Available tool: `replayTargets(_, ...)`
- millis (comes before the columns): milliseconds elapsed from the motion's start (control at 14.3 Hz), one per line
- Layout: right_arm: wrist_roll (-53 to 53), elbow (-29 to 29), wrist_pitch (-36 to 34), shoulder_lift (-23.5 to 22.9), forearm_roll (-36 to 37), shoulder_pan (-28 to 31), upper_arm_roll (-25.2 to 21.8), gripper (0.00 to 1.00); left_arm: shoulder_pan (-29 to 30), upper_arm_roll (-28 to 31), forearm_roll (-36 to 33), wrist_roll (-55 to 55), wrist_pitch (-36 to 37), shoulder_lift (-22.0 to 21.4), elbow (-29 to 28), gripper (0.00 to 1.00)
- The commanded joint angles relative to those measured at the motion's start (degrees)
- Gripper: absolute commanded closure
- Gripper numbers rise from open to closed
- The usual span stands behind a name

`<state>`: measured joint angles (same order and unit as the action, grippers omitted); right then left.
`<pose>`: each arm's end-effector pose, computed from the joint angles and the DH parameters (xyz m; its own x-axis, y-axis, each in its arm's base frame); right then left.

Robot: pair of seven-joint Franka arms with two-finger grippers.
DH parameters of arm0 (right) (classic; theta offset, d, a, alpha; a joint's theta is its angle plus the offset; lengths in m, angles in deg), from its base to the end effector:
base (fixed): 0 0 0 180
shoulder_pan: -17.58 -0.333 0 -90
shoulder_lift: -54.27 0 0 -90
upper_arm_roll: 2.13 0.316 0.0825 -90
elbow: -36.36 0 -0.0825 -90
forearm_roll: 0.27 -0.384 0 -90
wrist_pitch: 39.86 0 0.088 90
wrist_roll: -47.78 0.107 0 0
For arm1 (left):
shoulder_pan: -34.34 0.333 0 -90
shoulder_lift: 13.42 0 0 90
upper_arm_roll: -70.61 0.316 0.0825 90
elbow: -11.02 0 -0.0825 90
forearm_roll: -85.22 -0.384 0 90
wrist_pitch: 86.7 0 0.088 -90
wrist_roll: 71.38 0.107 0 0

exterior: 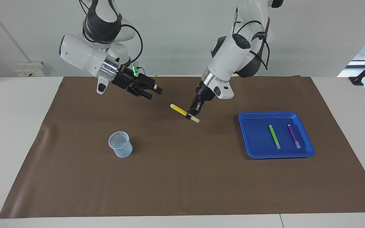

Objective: Transfer and insert pens with both arms
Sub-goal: 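Lift the yellow pen with the left gripper while the right gripper approaches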

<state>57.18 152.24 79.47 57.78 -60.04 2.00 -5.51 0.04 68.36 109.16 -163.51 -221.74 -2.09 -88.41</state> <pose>0.5376 0.1600 0.5112 0.9209 -0.3113 -0.2347 -0.3710 -0.5149 -0.7728 0.5248 -0.3935 0.5075 0.3931 0.8283 -0.3993 0.9030 -0.2658 0.3376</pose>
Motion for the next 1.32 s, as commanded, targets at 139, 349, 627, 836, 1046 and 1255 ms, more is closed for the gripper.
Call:
replayTargets(139,-1.9,2.1,1.6,-0.5,-2.7,-0.2,-0.3,0.0,-3.7,0.8,1.5,-4.7,-2.2,1.5,2.3,1.0)
replayTargets(349,-1.3,1.5,0.0,-0.5,-7.3,0.6,-0.4,0.03,-4.8,0.8,1.5,-5.3,-2.3,1.5,2.1,1.0)
replayTargets(627,-1.6,1.4,-0.1,-0.5,-7.3,0.5,-0.4,0.12,-5.4,0.8,1.5,-6.1,-3.3,1.5,2.0,1.0)
replayTargets(836,-1.5,1.5,0.0,-0.4,-7.2,0.1,-0.4,0.12,-5.4,0.8,1.5,-6.8,-3.4,1.6,2.1,1.0)
replayTargets(1046,-1.7,1.5,-0.1,-0.4,-7.2,0.2,-0.4,0.36,-5.7,0.8,1.5,-6.8,-3.6,1.5,2.0,1.0)
replayTargets(1255,-1.8,1.5,-0.1,-0.5,-7.2,0.3,-0.4,0.99,-5.7,0.8,1.5,-6.7,-3.6,1.6,2.0,1.0)
